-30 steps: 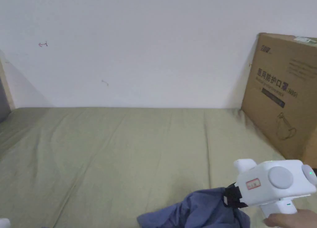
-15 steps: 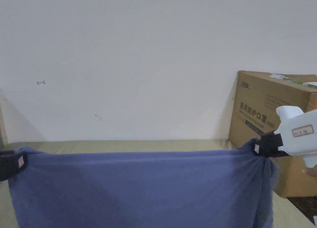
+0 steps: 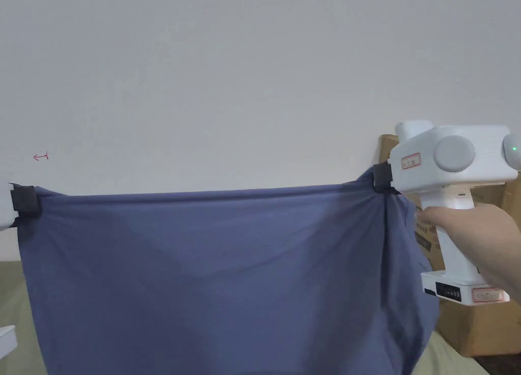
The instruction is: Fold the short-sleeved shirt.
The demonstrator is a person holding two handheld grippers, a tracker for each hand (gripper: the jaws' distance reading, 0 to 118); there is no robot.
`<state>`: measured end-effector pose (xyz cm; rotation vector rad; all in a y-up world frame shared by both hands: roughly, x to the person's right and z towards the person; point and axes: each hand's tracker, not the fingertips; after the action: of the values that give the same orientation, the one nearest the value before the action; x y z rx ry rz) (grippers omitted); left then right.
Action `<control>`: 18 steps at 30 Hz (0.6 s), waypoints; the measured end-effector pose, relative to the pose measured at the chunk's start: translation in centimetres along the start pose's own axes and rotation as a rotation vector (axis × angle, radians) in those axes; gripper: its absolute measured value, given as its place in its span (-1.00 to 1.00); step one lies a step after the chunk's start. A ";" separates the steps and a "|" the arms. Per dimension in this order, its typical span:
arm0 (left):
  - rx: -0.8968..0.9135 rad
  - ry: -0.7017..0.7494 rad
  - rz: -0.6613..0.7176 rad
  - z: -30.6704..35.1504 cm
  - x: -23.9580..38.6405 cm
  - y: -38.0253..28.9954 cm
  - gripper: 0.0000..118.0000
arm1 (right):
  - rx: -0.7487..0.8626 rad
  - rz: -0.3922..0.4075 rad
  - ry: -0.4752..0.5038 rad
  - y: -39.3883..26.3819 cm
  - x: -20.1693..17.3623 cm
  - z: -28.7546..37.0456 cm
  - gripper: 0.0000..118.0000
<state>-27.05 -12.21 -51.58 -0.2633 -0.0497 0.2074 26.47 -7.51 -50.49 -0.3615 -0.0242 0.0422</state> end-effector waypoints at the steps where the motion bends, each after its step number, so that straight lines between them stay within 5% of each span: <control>1: 0.015 0.012 -0.008 -0.3 0.0 0.1 -0.97 | 0.018 0.014 -0.003 0.2 -0.4 -0.5 -0.96; 5: 0.058 0.053 -0.037 -1.3 -0.1 -1.2 -0.97 | 0.056 0.075 -0.025 -1.0 -1.6 -3.1 -0.96; 9: -0.086 0.067 -0.063 -3.2 -1.4 -5.9 -0.97 | 0.006 0.099 -0.055 -7.5 -2.7 -6.2 -0.96; 18: -0.755 0.084 -0.047 -1.7 -8.5 -28.9 -0.97 | -0.692 0.037 0.094 -36.7 -1.9 -7.5 -0.96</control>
<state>-29.52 -41.74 -45.77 -1.0215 -0.0496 0.1232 26.14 -44.59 -44.55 -1.0550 0.0633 0.0524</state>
